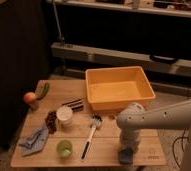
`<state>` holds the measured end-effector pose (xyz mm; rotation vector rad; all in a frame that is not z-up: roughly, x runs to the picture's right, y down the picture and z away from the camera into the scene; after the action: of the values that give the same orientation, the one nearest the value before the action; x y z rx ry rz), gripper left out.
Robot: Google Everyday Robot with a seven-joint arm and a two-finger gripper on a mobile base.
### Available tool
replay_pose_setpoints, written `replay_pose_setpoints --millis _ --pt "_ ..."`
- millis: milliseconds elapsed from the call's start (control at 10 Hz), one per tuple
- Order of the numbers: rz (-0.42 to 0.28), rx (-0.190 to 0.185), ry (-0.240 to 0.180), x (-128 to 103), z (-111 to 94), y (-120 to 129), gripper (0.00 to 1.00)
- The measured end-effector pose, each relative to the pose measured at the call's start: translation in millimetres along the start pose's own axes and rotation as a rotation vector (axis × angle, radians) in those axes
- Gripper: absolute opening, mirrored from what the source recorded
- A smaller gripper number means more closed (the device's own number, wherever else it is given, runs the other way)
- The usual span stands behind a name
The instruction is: Wipe table surface with sponge
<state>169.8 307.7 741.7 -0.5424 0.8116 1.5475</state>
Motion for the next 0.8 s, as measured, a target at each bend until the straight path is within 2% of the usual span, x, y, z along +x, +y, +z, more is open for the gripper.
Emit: replay_pose_setpoints --millis 300,500,800 --pt "-0.05 -0.012 -0.024 0.1 -21.1 23.7 0.14" --pt "-0.082 -0.015 -0.033 0.5 -28.0 37.2 0.14" --pt "-0.075 -0.009 -0.04 -18.3 -33.2 33.0 0.14"
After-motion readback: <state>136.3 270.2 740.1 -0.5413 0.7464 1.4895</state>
